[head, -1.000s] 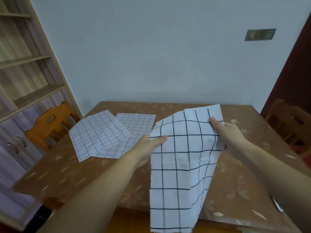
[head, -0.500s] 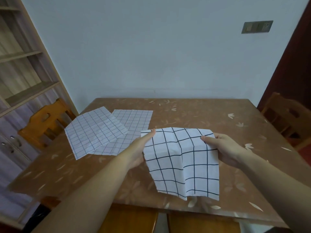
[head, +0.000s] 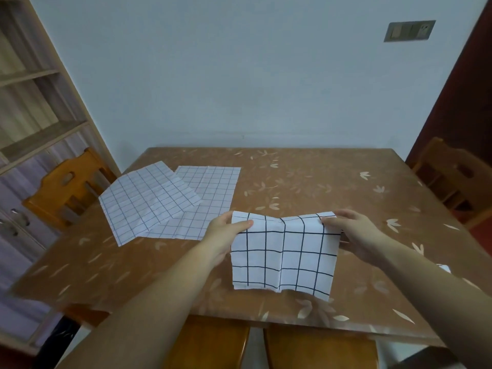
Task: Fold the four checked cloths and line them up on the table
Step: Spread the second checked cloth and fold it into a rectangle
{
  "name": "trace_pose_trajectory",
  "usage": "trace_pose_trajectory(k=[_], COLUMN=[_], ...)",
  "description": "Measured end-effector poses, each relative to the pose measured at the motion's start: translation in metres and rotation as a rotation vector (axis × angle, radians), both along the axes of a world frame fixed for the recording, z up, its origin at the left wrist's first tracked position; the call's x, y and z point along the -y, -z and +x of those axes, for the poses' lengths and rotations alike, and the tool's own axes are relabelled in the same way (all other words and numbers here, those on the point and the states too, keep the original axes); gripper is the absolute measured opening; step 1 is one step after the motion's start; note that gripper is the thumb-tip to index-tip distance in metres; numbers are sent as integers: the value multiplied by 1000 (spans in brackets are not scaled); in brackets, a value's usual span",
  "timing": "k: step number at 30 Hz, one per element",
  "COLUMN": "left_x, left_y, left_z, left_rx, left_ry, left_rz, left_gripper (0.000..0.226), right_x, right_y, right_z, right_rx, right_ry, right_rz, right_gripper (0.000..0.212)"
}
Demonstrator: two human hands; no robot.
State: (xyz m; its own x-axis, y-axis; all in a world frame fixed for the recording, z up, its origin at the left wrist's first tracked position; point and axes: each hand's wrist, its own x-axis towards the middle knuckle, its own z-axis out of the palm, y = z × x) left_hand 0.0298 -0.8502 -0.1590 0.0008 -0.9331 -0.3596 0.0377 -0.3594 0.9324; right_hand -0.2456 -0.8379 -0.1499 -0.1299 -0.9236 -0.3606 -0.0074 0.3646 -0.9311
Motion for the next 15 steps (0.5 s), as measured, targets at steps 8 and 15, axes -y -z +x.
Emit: trace_pose_trajectory(k=[8,15], left_x=[4,36], left_y=[20,24], left_z=[-1,-23], left_rx=[343,1010], left_ry=[151,387], left_rz=[-68,-414], left_gripper=[58,5], right_x=[4,27], right_y=[20,18], right_z=[-7,-14], right_rx=[-162,-1054], right_ry=[-2,-276], right_rz=[86,-110], right_gripper=[43,14])
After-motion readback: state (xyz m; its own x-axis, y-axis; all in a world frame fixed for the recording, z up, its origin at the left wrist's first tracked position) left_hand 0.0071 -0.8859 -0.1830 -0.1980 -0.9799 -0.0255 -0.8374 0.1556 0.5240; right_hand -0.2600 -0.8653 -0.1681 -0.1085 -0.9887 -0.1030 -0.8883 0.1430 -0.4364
